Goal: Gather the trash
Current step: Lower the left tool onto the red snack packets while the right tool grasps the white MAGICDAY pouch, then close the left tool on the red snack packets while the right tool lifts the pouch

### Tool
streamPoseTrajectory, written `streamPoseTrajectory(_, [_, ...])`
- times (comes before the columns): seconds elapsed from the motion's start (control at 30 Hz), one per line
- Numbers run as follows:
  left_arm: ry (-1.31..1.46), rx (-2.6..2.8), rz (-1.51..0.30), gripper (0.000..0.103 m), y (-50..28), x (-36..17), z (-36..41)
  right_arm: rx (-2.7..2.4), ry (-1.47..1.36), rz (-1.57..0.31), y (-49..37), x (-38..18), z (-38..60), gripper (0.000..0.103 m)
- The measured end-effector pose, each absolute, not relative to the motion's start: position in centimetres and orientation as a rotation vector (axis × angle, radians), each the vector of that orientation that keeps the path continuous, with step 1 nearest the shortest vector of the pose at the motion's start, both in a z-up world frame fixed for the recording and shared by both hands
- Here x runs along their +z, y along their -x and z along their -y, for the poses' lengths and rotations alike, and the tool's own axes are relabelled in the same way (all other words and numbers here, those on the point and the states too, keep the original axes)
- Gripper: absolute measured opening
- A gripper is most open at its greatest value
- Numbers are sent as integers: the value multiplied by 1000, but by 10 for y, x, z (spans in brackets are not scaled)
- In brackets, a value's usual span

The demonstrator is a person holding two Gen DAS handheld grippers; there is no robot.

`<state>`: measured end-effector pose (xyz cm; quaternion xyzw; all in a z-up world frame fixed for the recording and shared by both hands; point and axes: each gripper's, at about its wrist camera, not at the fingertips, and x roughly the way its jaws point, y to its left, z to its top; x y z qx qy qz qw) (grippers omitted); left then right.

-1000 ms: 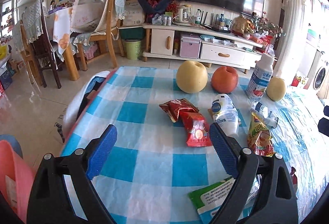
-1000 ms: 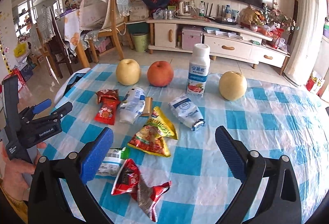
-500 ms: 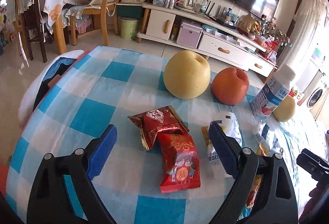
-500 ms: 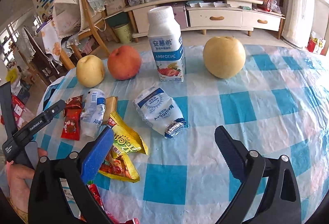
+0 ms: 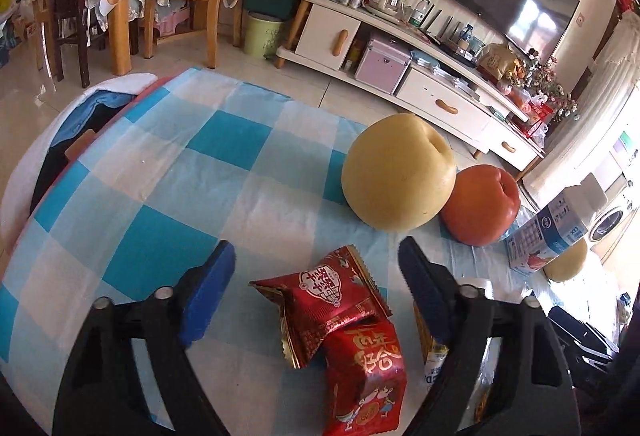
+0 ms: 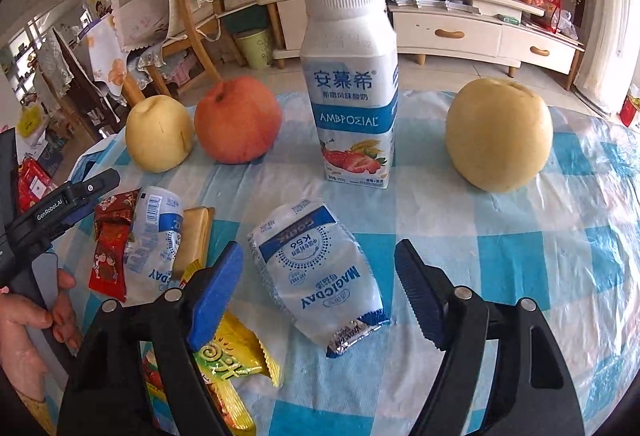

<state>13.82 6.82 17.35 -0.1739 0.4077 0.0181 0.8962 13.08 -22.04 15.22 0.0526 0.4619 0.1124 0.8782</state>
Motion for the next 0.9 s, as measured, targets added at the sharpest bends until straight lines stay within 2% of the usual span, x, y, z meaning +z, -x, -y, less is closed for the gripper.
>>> streamPoseTrajectory(0.07, [353, 43, -870, 67, -141, 167, -67, 259, -88, -985, -136, 144, 214, 78])
streamPoseTrajectory(0.17, [281, 48, -869, 65, -140, 166, -60, 264, -15, -979, -137, 141, 204, 79])
streamPoseTrajectory(0.2, [262, 48, -869, 65, -139, 165, -57, 264, 14, -973, -136, 140, 200, 76])
streamPoseTrajectory(0.23, [244, 47, -868, 65, -138, 165, -54, 264, 39, -966, -135, 140, 197, 68])
streamPoseTrajectory(0.3, [201, 44, -872, 64, -135, 165, -48, 273, 82, -958, -132, 140, 191, 64])
streamPoseTrajectory(0.9, [138, -122, -898, 63, -60, 167, -11, 431, 202, -970, -74, 149, 150, 63])
